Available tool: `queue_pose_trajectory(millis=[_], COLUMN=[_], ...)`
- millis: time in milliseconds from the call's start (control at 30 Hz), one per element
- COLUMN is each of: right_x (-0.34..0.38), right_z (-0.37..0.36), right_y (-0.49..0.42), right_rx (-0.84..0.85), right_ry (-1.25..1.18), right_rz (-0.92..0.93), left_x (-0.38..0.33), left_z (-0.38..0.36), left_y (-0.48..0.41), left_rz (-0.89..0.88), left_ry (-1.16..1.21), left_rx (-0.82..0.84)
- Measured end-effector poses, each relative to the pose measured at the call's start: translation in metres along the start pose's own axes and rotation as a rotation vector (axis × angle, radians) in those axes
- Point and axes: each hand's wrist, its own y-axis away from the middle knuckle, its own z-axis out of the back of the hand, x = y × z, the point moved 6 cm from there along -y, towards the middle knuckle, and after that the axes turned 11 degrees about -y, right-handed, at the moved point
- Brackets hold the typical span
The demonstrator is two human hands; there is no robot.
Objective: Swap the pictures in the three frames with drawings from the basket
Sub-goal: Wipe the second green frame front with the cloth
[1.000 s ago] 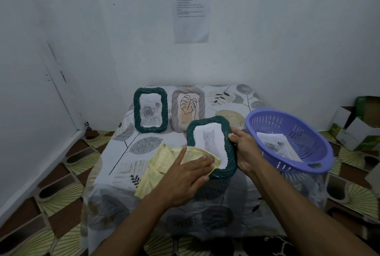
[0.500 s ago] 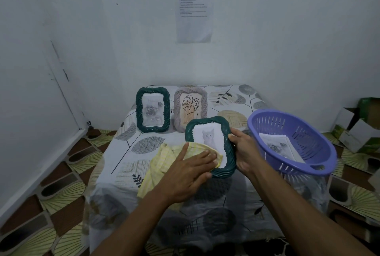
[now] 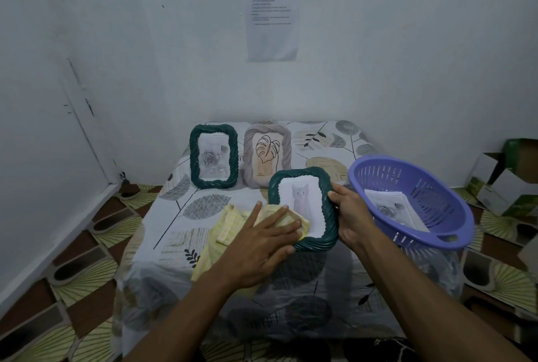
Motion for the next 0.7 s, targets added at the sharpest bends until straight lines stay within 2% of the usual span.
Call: queue_pose_trajectory(millis=[67,200,333,400,533,700], right_x=[-0.001,-0.006,-0.016,-0.016,-0.014,-0.006], right_z=[-0.001,-0.003,-0.008,-0.008,-0.003,0.007], right_y=[-0.001,0.005,0.011,0.011,0.001,-0.008], right_rx=[0.013,0.068,0.123,0.125,0.065,-0.058], right_ry=[-0.010,-0.009,-0.035,-0.075,-0.074,-0.039], right_rz=[-0.005,-0.024,-0.041,-0.035,-0.010,0.077], left_x=[-0.003,0.019,0.043,0.041,0.014,0.033], left_z=[-0.002,-0.005,-0.004,-0.001,-0.007,-0.028], left_y=[0.001,-0.004,-0.024,-0.029,-0.018,0.006], left_rz=[0.003,0.175,0.281,0.259,0.099,0.189], left_ry=[-0.017,-0.186,-0.240,-0.216,-0.134,-0.142], left_rx=[0.007,0.022,0.068,0.060,0.028,0.077])
